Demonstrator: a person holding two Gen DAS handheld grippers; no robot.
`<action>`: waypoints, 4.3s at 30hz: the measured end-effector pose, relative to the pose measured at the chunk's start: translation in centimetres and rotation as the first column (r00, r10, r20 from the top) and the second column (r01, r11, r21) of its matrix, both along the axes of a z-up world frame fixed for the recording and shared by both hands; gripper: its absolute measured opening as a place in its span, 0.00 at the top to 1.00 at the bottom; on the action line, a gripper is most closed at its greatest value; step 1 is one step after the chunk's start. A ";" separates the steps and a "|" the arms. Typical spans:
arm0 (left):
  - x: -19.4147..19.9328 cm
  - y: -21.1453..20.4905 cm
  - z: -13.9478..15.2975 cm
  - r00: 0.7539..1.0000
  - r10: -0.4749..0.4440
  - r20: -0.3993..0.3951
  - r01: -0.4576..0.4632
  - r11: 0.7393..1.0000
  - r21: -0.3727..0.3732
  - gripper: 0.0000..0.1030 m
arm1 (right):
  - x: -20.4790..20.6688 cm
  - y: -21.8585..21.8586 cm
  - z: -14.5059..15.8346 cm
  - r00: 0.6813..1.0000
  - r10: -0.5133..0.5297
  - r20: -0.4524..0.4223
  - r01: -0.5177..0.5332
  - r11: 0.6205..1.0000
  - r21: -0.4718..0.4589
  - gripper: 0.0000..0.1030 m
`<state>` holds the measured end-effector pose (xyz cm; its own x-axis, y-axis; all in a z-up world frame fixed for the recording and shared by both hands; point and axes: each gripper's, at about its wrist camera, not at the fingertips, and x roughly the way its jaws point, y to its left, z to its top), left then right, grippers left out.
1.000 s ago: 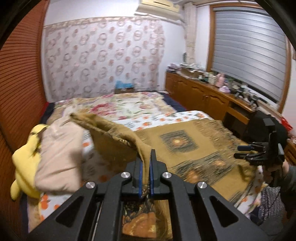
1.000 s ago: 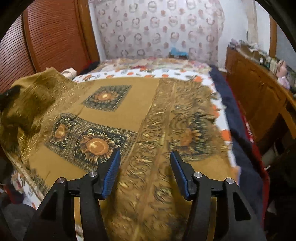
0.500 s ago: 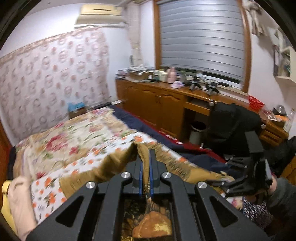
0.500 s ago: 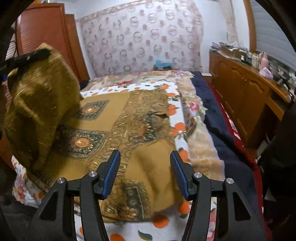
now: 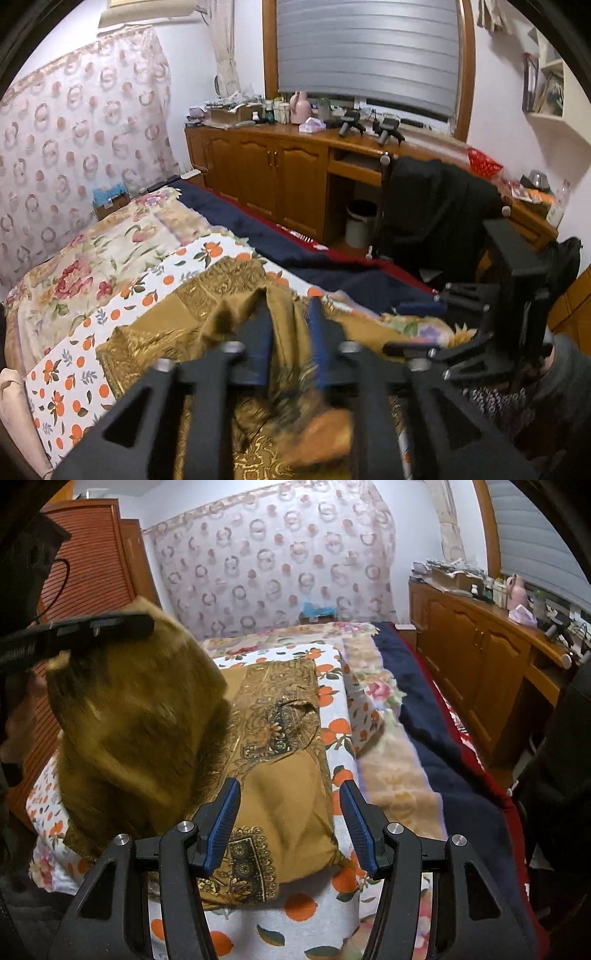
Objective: Fold small clothes
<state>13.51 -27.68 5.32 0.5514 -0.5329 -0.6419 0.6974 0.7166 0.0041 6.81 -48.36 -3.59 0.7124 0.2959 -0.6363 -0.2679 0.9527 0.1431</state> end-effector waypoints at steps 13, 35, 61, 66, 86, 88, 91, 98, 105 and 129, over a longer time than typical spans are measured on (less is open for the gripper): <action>-0.1 8.1 -2.0 0.990 0.144 -0.001 -0.144 0.990 0.002 0.52 | 0.9 0.3 2.6 0.998 -0.029 0.053 0.033 0.996 -0.078 0.45; 0.8 17.9 -8.5 0.947 0.308 -0.095 -0.312 0.950 -0.025 0.52 | 6.6 14.3 1.0 0.957 0.287 -0.043 -0.289 0.937 -0.196 0.49; 3.3 18.6 -11.3 0.945 0.282 -0.166 -0.295 0.954 -0.060 0.52 | 22.0 11.0 3.4 0.984 0.176 -0.017 -0.169 0.909 -0.380 0.97; 3.7 17.9 -12.0 0.943 0.280 -0.178 -0.292 0.955 -0.045 0.52 | 26.8 7.5 1.0 0.998 0.016 -0.065 -0.039 0.926 -0.376 0.79; 3.9 15.8 -12.7 0.941 0.287 -0.180 -0.296 0.955 -0.024 0.52 | 27.4 5.4 0.2 0.985 0.063 -0.163 -0.083 0.989 -0.121 0.67; 4.0 15.6 -13.0 0.940 0.289 -0.182 -0.296 0.955 -0.010 0.52 | 27.1 5.5 0.7 0.988 0.060 -0.144 -0.079 0.988 -0.131 0.67; 4.4 15.2 -13.5 0.937 0.293 -0.192 -0.297 0.955 0.007 0.52 | 26.6 6.0 1.2 0.989 0.080 -0.121 -0.098 0.983 -0.157 0.61; 5.1 15.1 -14.3 0.933 0.293 -0.210 -0.298 0.955 0.012 0.52 | 26.2 5.8 1.9 0.994 0.072 -0.081 -0.083 0.986 -0.146 0.60; 4.9 14.5 -14.5 0.937 0.293 -0.189 -0.294 0.956 0.026 0.50 | 26.7 6.9 0.1 0.980 0.119 -0.160 -0.143 0.978 -0.149 0.60; 4.3 15.2 -14.4 0.932 0.304 -0.198 -0.307 0.951 0.013 0.45 | 20.8 2.8 2.9 0.998 0.019 -0.054 -0.029 0.979 -0.200 0.66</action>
